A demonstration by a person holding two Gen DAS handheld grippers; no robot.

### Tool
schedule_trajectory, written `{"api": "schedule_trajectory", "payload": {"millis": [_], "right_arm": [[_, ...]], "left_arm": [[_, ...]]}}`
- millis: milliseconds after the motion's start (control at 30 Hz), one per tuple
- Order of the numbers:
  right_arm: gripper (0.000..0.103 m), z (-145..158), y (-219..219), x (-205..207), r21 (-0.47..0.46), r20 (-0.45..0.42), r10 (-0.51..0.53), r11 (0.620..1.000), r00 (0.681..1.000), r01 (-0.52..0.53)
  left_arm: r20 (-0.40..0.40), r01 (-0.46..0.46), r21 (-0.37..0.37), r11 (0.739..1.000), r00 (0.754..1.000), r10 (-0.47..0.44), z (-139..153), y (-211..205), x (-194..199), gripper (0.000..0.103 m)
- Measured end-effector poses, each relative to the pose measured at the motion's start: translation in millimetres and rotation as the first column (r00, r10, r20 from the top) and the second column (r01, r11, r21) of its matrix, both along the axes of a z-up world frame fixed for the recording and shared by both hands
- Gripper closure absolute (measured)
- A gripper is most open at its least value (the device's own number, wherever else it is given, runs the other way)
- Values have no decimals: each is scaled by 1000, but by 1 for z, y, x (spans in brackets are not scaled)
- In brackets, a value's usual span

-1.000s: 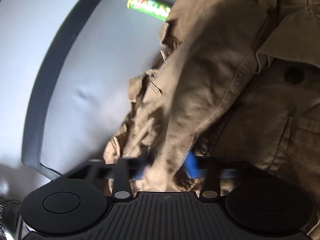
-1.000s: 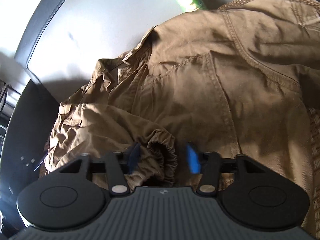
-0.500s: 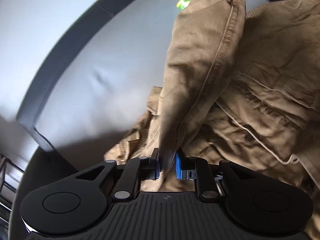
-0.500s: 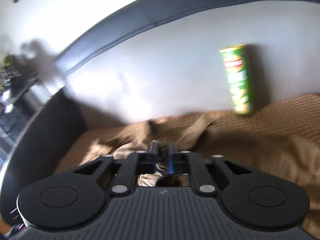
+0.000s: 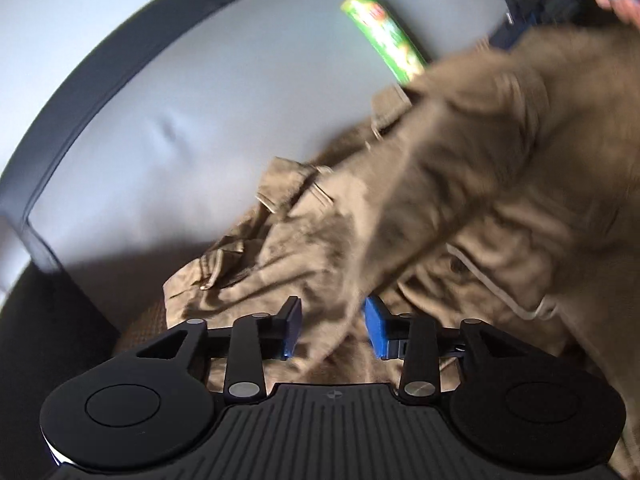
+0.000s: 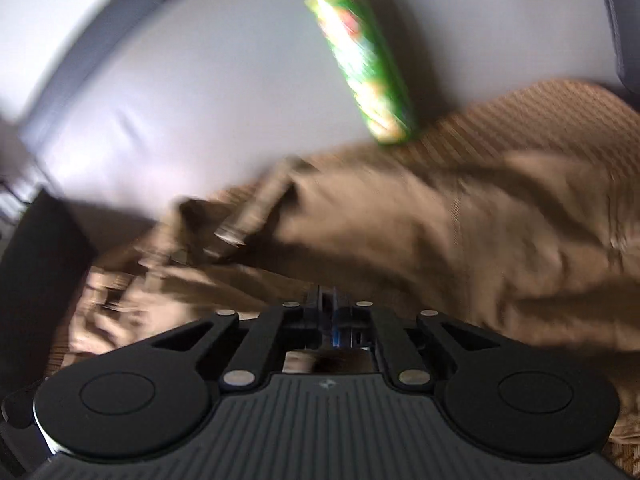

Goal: Fold clothes

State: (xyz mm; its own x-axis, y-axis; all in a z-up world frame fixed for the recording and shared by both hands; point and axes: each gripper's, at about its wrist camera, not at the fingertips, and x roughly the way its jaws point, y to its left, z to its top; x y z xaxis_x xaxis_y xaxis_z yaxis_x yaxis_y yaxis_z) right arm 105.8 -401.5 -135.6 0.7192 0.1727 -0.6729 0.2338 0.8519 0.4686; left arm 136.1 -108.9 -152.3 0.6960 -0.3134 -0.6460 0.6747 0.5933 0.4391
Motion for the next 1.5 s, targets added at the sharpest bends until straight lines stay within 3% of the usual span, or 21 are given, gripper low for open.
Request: {"api": "schedule_trajectory", "payload": {"millis": [100, 200, 233, 300, 367, 400, 467, 567, 700, 767, 833, 1033, 1133, 1267, 1300, 1500], "right_arm": [[96, 16, 14, 1, 15, 62, 49, 999, 997, -50], [92, 15, 35, 11, 30, 104, 101, 994, 989, -105], [84, 10, 43, 17, 36, 112, 119, 992, 987, -123], [74, -10, 57, 29, 15, 69, 148, 989, 987, -149], [83, -38, 65, 35, -76, -33, 159, 984, 987, -162], [103, -49, 64, 33, -104, -37, 155, 982, 987, -158], [103, -60, 57, 27, -105, 3, 140, 985, 990, -139], [96, -41, 56, 27, -62, -34, 117, 991, 993, -119], [78, 4, 66, -22, 22, 62, 166, 986, 984, -168], [67, 20, 75, -57, 53, 90, 192, 979, 977, -197], [63, 31, 85, -93, 77, 100, 200, 975, 975, -208], [53, 21, 120, -186, 176, 77, 226, 956, 971, -236], [52, 5, 134, -220, 249, 56, 213, 943, 976, -220], [52, 2, 130, -263, 239, 68, 126, 961, 990, -139], [52, 3, 124, -273, 241, 76, 90, 965, 993, -106], [50, 12, 79, -316, 180, 80, -85, 981, 993, 69]], "left_arm": [[-53, -81, -134, 988, 996, 74, 19, 10, 14, 51], [-104, -252, -203, 946, 967, 235, 16, 7, 41, 43], [-117, -293, -195, 936, 954, 274, 6, 8, 49, 43], [-123, -321, -119, 939, 944, 307, -18, 8, 56, 44], [-125, -346, -41, 937, 933, 338, -42, 9, 64, 47], [-119, -335, -36, 942, 937, 329, -49, 11, 61, 46], [-94, -329, -52, 943, 942, 323, -47, 15, 53, 46], [-169, -331, -101, 938, 935, 311, -24, 28, 40, 43], [-270, -264, -178, 948, 940, 211, 8, 47, -6, 42], [-331, -226, -201, 953, 931, 151, 17, 55, -41, 41], [-385, -210, -223, 952, 916, 112, 23, 63, -81, 39], [-491, -246, -258, 934, 866, 92, 21, 80, -183, 33], [-559, -278, -269, 922, 825, 85, 13, 77, -207, 32], [-516, -300, -207, 931, 842, 156, 8, 65, -223, 31], [-526, -308, -207, 929, 835, 159, 8, 66, -222, 31], [-641, -357, -249, 901, 757, 123, -3, 72, -219, 30]]}}
